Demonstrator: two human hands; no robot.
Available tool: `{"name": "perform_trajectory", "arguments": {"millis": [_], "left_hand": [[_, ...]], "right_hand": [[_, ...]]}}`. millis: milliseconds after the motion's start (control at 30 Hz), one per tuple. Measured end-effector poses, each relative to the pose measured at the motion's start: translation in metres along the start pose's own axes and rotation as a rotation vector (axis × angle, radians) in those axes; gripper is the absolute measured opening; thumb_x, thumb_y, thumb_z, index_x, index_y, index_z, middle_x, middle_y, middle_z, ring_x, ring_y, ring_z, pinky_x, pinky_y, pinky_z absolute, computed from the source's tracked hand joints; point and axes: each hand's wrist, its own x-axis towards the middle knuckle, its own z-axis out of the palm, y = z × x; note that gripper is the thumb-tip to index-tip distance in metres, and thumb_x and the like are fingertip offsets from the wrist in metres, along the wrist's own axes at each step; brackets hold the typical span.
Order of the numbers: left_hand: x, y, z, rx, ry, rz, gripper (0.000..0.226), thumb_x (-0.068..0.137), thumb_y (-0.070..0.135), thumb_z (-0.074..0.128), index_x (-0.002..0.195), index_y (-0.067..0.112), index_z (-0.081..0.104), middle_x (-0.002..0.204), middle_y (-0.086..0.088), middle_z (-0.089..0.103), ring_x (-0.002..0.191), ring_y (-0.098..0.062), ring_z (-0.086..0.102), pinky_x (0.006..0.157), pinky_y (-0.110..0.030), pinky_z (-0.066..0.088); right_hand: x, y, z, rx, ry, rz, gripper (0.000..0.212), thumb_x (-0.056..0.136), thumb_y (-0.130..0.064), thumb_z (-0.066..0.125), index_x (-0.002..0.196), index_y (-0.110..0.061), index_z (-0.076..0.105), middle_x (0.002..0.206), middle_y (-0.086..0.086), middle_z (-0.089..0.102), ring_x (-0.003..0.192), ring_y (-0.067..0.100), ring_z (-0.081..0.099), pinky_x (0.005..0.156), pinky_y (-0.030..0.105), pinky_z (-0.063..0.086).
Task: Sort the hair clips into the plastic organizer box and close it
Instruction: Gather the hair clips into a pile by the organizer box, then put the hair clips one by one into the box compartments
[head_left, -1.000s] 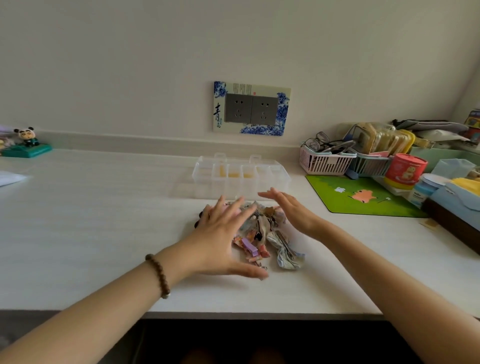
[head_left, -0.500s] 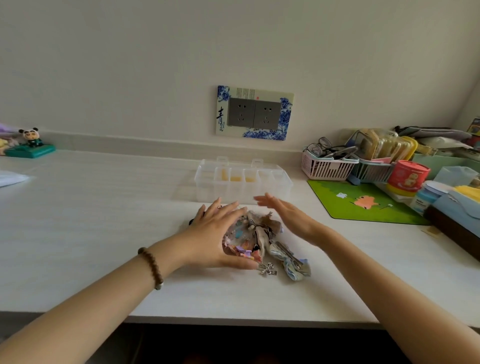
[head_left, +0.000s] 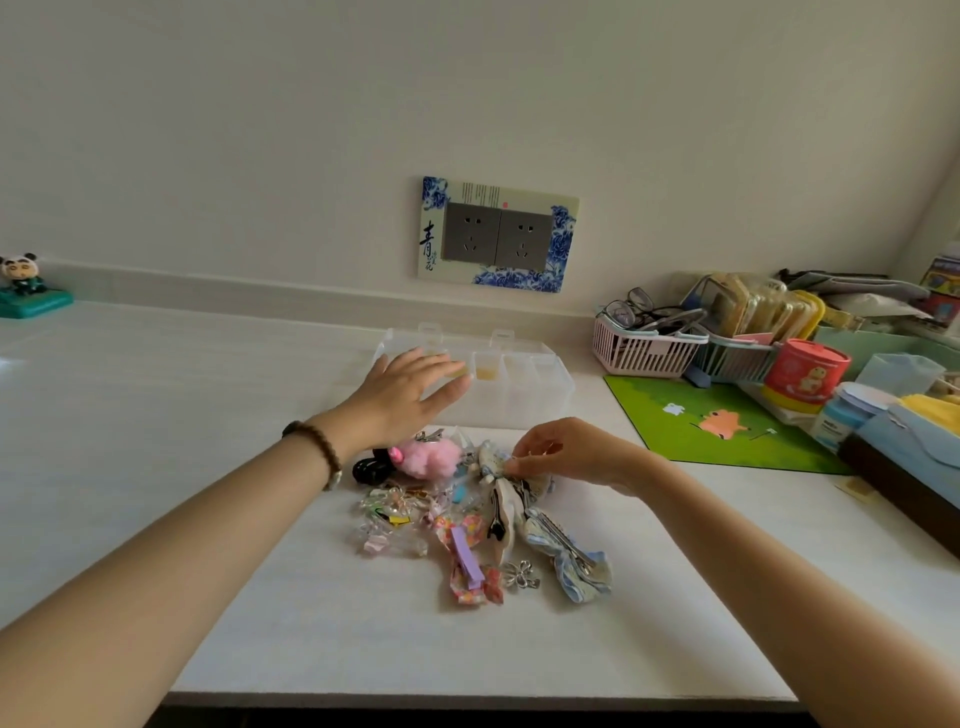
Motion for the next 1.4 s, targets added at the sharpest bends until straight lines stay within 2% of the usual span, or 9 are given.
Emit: {"name": "perform_trajectory", "arguments": {"millis": [267,433,567,767,933,1067,1200,1300,1400], "left_hand": [[0.015,-0.010,0.017,-0.005,0.097,-0.048,0.099,0.063,0.082,-0.012,0.135,0.037,0.039,0.148,0.012,0.033,0.139,-0.011,0.018,0.112,-0.039,-0.003],[0.012,-0.012,0.021,0.033,0.129,-0.020,0.083,0.070,0.076,-0.004,0.132,0.041,0.040,0.148,0.013,0.031,0.136,-0.007,0.023,0.112,-0.037,0.001],[0.011,-0.013,0.022,0.009,0.159,-0.002,0.092,0.067,0.079,-0.010,0.133,0.039,0.041,0.147,0.014,0.033,0.134,-0.004,0.025,0.110,-0.032,0.004],[0.013,-0.016,0.024,-0.001,0.172,0.016,0.089,0.070,0.078,-0.010,0.132,0.040,0.041,0.147,0.015,0.033,0.133,-0.003,0.026,0.110,-0.032,0.006],[0.012,-0.017,0.024,0.010,0.165,0.016,0.088,0.071,0.077,-0.011,0.133,0.040,0.040,0.147,0.016,0.032,0.134,-0.003,0.025,0.109,-0.031,0.005],[0.013,-0.016,0.024,0.016,0.171,0.014,0.091,0.070,0.077,-0.013,0.133,0.039,0.041,0.147,0.015,0.032,0.134,-0.004,0.026,0.109,-0.031,0.006],[0.012,-0.018,0.025,0.010,0.170,0.024,0.092,0.070,0.077,-0.014,0.133,0.038,0.040,0.147,0.014,0.034,0.134,-0.004,0.026,0.110,-0.031,0.006],[0.010,-0.020,0.022,-0.034,0.179,0.046,0.087,0.074,0.075,-0.010,0.133,0.037,0.041,0.144,0.013,0.039,0.134,-0.002,0.027,0.113,-0.035,0.009],[0.005,-0.013,0.016,-0.100,0.182,0.087,0.082,0.077,0.075,-0.003,0.131,0.034,0.043,0.140,0.012,0.044,0.132,-0.002,0.032,0.114,-0.038,0.016]], "right_hand": [[0.000,-0.003,-0.018,0.231,-0.007,-0.033,0.029,0.077,-0.020,0.072,0.100,-0.013,0.055,0.087,0.000,0.070,0.074,0.009,0.064,0.066,0.014,0.048],[0.016,-0.014,-0.056,0.325,0.409,-0.056,0.033,0.076,-0.023,0.072,0.104,-0.010,0.059,0.090,0.006,0.070,0.073,0.014,0.064,0.062,0.019,0.050],[0.051,-0.007,-0.070,0.234,0.609,0.072,0.029,0.074,-0.028,0.075,0.083,-0.008,0.056,0.068,0.003,0.063,0.052,0.009,0.053,0.043,0.016,0.040],[0.079,0.004,-0.067,0.025,0.605,0.125,0.036,0.070,-0.035,0.076,0.058,-0.015,0.047,0.059,0.001,0.055,0.056,0.014,0.046,0.055,0.028,0.035],[0.076,0.003,-0.062,-0.174,0.587,-0.003,0.048,0.091,-0.047,0.045,0.067,-0.008,0.059,0.053,-0.002,0.051,0.050,0.014,0.044,0.052,0.027,0.033],[0.062,0.013,-0.056,-0.305,0.580,-0.190,0.054,0.099,-0.041,0.023,0.096,-0.015,0.070,0.092,0.004,0.069,0.092,0.019,0.059,0.088,0.034,0.039],[0.062,0.028,-0.049,-0.484,0.361,-0.168,0.062,0.097,-0.048,0.011,0.101,-0.023,0.068,0.127,-0.002,0.060,0.135,0.015,0.034,0.117,0.043,0.001],[0.055,0.025,-0.048,-0.437,0.413,-0.187,0.062,0.096,-0.048,0.012,0.106,-0.022,0.067,0.131,-0.002,0.057,0.136,0.014,0.034,0.118,0.045,0.002],[0.032,0.012,-0.051,-0.164,0.522,-0.258,0.051,0.097,-0.046,0.025,0.104,-0.021,0.068,0.119,-0.002,0.064,0.115,0.008,0.054,0.109,0.039,0.031]]}}
